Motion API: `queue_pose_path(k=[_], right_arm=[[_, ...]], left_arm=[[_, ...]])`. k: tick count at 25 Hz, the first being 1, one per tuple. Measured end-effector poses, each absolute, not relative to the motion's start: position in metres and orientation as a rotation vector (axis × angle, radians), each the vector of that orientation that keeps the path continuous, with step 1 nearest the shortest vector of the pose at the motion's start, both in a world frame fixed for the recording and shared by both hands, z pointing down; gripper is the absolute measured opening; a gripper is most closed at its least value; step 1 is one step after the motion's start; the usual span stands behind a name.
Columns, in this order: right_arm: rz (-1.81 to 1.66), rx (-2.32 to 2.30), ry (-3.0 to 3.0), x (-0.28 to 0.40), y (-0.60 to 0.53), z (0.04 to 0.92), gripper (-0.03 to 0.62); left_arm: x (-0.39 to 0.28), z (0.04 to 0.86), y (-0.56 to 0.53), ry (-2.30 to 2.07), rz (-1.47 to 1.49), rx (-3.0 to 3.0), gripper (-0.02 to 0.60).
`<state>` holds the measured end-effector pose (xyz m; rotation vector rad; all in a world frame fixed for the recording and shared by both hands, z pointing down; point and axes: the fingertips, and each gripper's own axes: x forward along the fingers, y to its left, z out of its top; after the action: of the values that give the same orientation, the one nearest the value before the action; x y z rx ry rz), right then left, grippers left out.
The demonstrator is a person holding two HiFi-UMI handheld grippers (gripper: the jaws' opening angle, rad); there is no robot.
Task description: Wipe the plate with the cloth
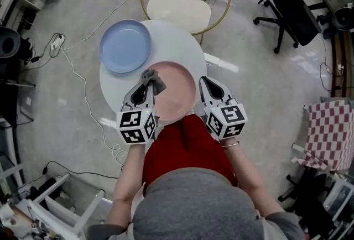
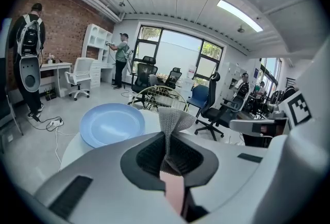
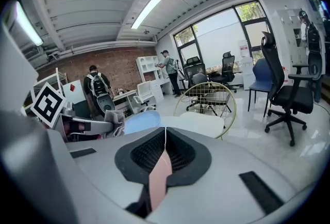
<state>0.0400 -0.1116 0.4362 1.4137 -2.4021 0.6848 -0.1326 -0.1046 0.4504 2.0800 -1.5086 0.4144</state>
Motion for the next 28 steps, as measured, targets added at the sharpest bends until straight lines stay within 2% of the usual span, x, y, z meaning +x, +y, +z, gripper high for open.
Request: queue_pose_path(k=[17, 28], right_arm=[[0.815, 1.437, -2.291, 0.085, -0.127, 0.479, 0.029], [0.882, 1.349, -2.28, 0.076, -0.134, 0.499, 0.029]], left_arm=[[-0.033, 0.545, -0.151, -1.219, 0.64, 2.061, 0.034], [-0.027, 0.595, -0.167, -1.172, 0.76, 1.958, 0.034]])
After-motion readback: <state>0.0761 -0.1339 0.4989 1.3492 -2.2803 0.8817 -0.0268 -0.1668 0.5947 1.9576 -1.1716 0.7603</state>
